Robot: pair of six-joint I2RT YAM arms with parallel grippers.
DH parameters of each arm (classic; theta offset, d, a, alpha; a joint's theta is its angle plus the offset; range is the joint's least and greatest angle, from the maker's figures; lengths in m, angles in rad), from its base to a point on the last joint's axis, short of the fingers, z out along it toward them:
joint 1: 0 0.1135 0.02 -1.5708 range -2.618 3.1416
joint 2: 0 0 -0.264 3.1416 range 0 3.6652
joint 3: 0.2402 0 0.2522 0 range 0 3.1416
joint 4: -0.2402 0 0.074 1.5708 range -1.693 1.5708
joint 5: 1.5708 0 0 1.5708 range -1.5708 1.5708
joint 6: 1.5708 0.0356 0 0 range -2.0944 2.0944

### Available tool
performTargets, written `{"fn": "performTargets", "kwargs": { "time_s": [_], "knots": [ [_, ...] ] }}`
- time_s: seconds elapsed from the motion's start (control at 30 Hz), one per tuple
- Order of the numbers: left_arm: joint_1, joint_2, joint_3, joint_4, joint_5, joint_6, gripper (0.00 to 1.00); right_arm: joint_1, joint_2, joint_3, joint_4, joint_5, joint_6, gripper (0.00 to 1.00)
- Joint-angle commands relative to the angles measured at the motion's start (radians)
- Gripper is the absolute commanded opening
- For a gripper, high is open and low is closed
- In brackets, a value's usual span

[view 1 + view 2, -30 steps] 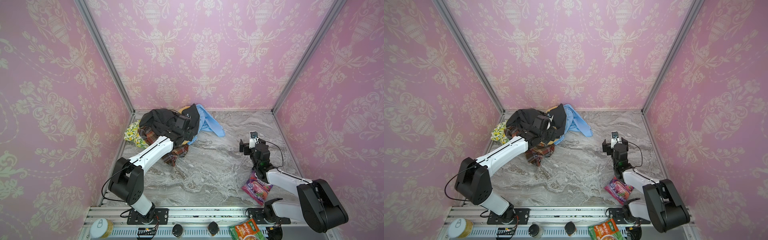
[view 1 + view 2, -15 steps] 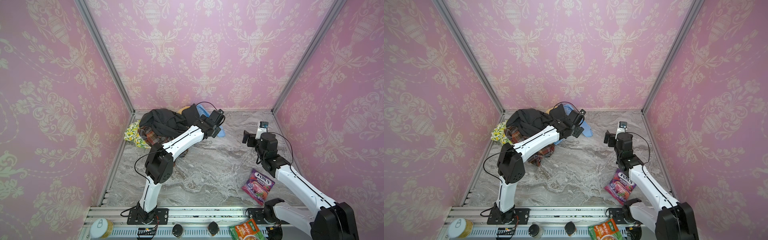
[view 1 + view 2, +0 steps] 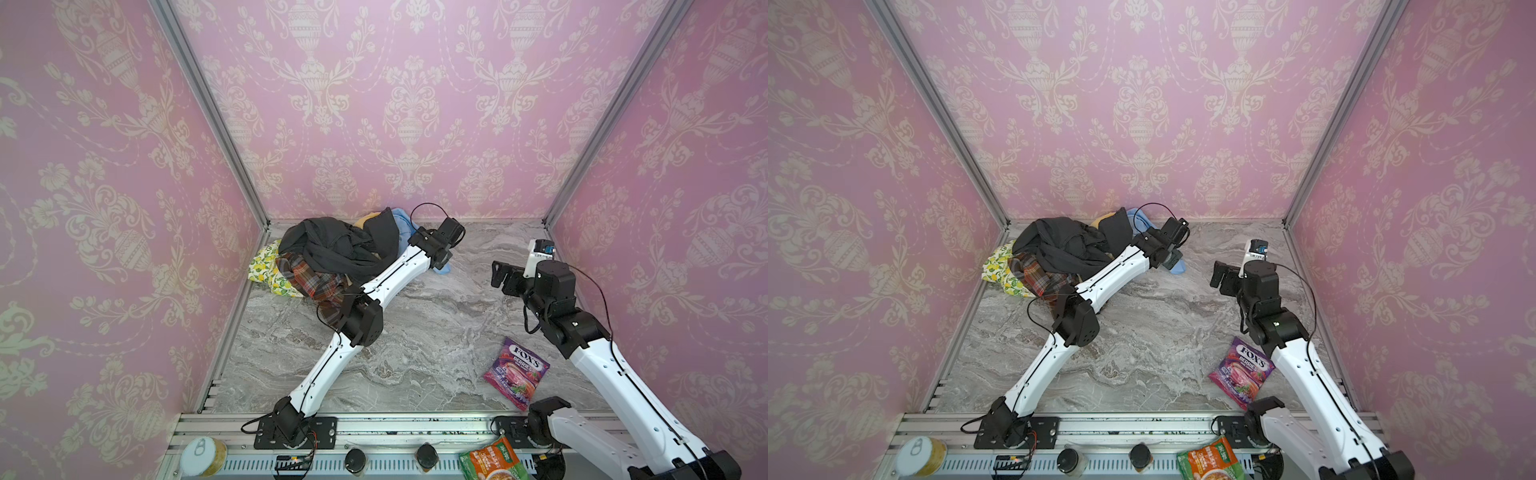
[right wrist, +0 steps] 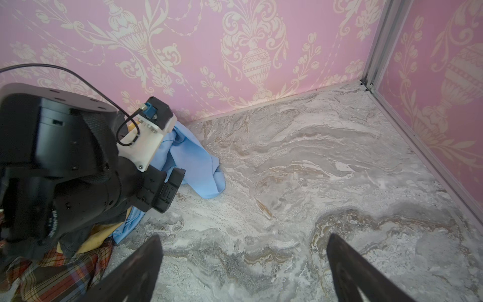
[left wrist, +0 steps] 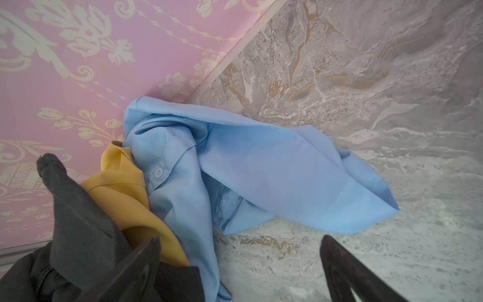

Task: Pick out a specific cloth from the pile
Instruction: 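Reach the left gripper over the grey jacket toward the light blue shirt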

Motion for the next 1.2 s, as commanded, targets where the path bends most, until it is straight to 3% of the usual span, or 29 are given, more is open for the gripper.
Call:
{"fn": "performTargets", "kwargs": {
  "time_s": [0.0, 0.67, 0.93, 1.17],
  "knots": [
    [0.037, 0.032, 0.047, -0.061, -0.017, 0.014, 0.98, 0.004, -0.022, 0.042, -0.074, -0.024, 0.027, 0.98],
    [0.104, 0.130, -0.014, 0.171, 0.127, 0.008, 0.98, 0.048, 0.001, 0.057, -0.039, -0.051, 0.006, 0.98],
    [0.141, 0.153, -0.018, 0.185, 0.160, -0.063, 0.99, 0.070, 0.010, 0.068, -0.031, -0.030, -0.010, 0.99],
    [0.185, 0.169, 0.002, 0.155, 0.301, -0.169, 0.99, 0.085, 0.011, 0.052, -0.004, -0.014, -0.003, 0.99]
  ]
}}
